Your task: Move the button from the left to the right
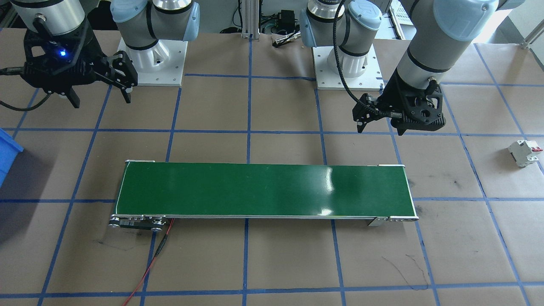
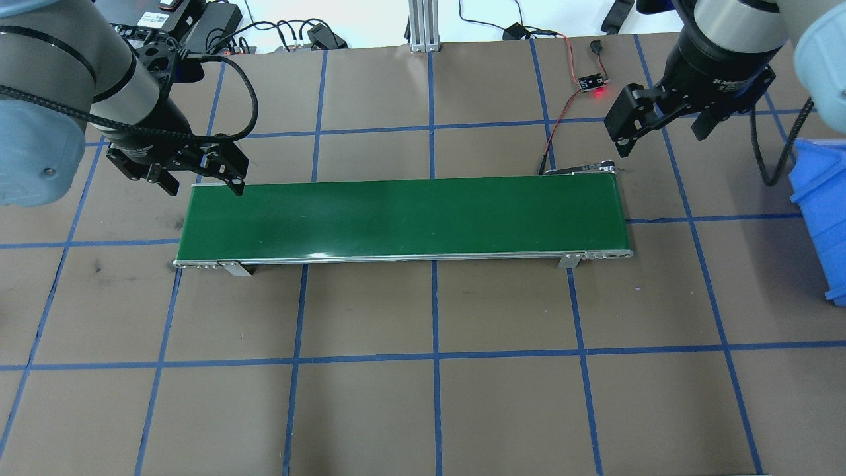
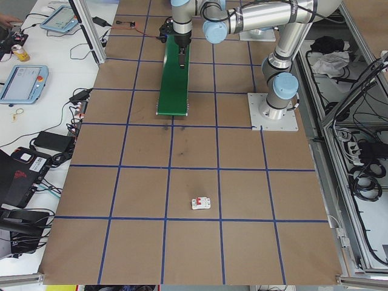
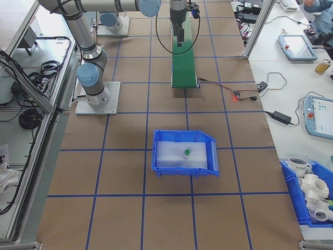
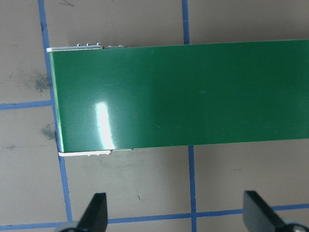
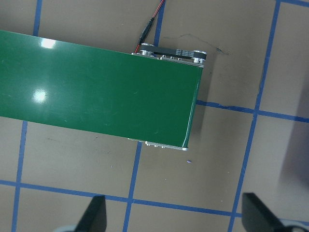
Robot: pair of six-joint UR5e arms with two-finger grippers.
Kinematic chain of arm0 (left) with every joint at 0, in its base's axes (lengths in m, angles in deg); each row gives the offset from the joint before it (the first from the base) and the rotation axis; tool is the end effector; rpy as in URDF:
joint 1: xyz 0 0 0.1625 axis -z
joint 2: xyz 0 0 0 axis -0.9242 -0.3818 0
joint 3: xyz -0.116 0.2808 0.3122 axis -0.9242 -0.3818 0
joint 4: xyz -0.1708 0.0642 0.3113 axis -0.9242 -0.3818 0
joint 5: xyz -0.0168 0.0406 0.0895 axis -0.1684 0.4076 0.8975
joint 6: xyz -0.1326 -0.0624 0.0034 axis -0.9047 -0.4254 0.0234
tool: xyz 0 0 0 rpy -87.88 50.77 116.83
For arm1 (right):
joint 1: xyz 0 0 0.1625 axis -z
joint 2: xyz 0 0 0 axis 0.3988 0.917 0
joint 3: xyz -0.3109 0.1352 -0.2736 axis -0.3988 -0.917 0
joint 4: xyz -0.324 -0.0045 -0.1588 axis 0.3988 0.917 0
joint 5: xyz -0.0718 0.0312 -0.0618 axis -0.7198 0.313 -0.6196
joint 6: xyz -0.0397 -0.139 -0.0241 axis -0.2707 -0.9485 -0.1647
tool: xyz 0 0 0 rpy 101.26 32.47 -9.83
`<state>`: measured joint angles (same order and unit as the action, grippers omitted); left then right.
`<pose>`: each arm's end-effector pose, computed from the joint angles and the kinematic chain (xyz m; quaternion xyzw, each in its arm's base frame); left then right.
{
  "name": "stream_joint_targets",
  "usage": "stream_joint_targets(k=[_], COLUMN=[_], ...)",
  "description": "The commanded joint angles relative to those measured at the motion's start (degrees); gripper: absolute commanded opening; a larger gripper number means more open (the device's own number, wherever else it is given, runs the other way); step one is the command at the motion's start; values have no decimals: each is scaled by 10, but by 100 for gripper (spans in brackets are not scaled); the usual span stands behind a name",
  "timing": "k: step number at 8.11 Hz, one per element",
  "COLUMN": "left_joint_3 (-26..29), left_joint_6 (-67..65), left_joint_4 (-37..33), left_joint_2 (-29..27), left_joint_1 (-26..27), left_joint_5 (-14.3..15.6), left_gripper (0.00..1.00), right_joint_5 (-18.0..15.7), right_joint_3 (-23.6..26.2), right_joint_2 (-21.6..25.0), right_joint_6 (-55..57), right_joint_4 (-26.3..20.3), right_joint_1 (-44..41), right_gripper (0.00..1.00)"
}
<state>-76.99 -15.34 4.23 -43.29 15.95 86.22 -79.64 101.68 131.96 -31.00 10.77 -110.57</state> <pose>-0.0863 -0.4371 0.4023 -0.0246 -0.9997 0.0019 0.0062 0.1073 -0.4246 0.4678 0.0864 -0.9959 0.0218 0.0185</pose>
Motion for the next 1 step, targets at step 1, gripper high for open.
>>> stream_joint_targets(k=[1], left_joint_3=[0], left_joint_6=[1], left_joint_4=[2], left_joint_2=[0], left_joint_1=[-1], left_joint_5=[0], left_gripper=[100], right_joint_5=[-2], right_joint_3=[0], right_joint_2=[-2], right_joint_6=[1], right_joint_4=[0], right_joint_1=[-1], right_gripper=[100])
